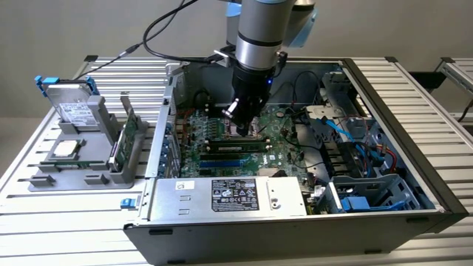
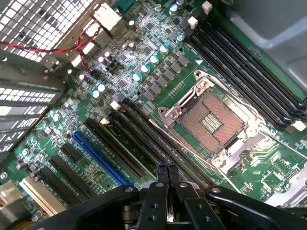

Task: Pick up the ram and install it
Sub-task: 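Press down the ram until it locks into place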

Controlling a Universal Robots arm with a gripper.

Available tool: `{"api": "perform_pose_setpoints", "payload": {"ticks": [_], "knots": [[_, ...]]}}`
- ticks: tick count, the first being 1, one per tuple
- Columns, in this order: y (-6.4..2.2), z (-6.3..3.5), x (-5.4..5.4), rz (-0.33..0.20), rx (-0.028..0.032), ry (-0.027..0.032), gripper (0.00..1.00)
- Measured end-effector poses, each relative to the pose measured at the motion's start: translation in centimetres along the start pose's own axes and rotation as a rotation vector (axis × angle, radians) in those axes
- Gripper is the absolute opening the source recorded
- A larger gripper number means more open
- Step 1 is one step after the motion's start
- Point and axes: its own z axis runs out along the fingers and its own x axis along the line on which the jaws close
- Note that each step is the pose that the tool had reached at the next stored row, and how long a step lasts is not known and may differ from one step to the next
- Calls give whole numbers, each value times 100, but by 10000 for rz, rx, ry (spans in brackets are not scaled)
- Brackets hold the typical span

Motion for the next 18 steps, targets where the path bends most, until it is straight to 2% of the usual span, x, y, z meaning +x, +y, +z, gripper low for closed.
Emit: {"api": "perform_pose_setpoints", "payload": {"ticks": [15, 17, 18], "knots": [[0, 7, -1, 2045, -127, -33, 10], [0, 8, 0, 2892, -143, -23, 10], [0, 9, -1, 3009, -144, -21, 10]]}}
